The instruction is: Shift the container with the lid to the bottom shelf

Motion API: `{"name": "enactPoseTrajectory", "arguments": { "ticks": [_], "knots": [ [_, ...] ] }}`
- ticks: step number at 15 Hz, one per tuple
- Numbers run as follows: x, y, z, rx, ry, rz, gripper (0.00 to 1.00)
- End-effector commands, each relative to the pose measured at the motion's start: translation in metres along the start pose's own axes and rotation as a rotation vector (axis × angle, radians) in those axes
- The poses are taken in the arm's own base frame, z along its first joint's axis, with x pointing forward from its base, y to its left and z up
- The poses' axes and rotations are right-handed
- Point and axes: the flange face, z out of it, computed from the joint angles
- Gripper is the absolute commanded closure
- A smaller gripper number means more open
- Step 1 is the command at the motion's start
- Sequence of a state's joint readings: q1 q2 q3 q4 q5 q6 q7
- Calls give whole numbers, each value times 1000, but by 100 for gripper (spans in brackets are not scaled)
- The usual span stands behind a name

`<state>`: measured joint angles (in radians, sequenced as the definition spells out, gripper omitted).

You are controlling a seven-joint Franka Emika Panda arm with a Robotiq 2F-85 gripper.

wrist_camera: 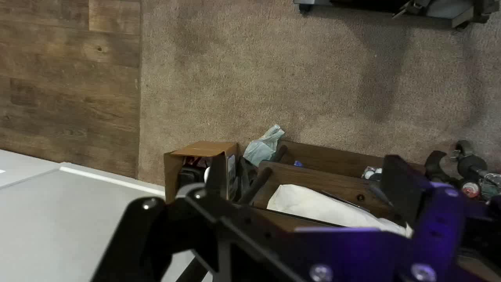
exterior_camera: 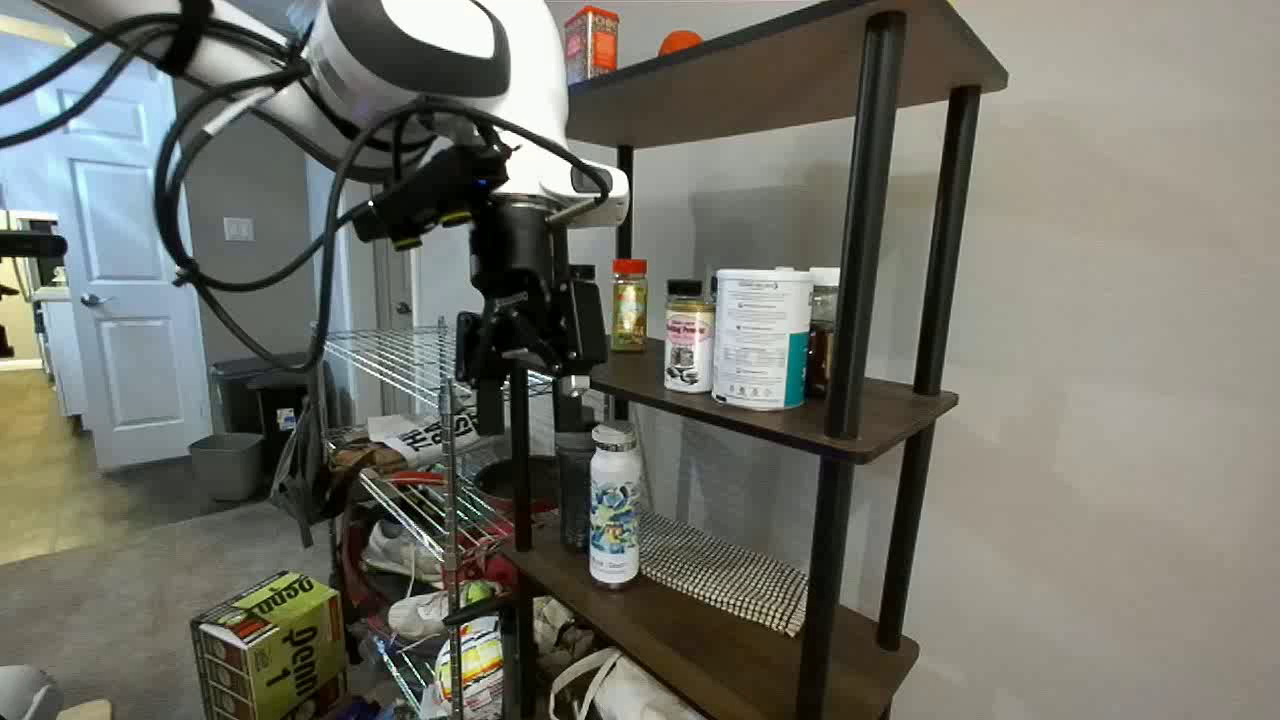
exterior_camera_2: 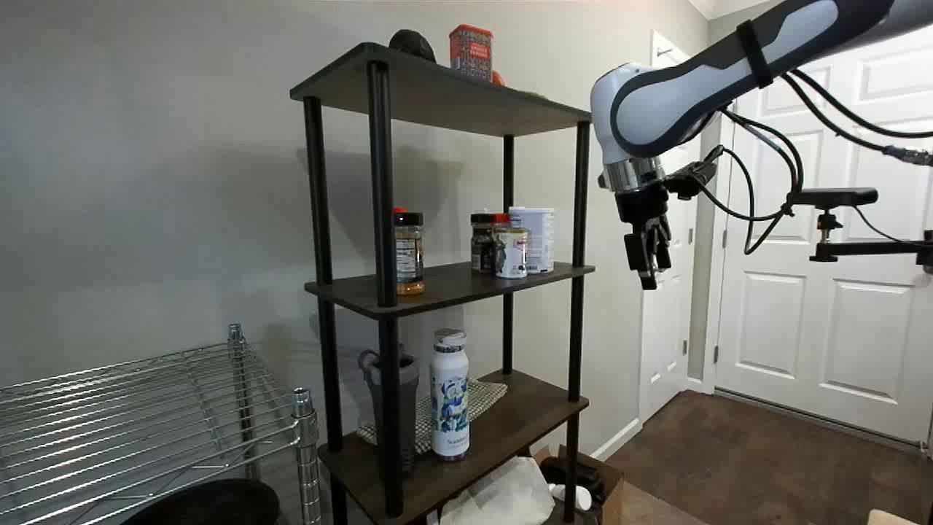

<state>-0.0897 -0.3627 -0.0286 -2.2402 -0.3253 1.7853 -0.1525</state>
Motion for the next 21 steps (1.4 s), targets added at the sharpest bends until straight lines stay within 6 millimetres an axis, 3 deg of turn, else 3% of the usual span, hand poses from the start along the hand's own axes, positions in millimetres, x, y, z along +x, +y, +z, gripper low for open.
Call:
{"name": "enactPoseTrajectory", "arguments": {
  "ticks": [1, 13, 15, 21],
  "knots": [
    [0, 0, -1, 0, -1, 0, 0],
    [-2, 6, -1, 5, 12, 13, 0],
    [-18, 19, -1, 23, 34, 46, 0],
    [-98, 69, 21, 141, 51, 163, 0]
  ]
}}
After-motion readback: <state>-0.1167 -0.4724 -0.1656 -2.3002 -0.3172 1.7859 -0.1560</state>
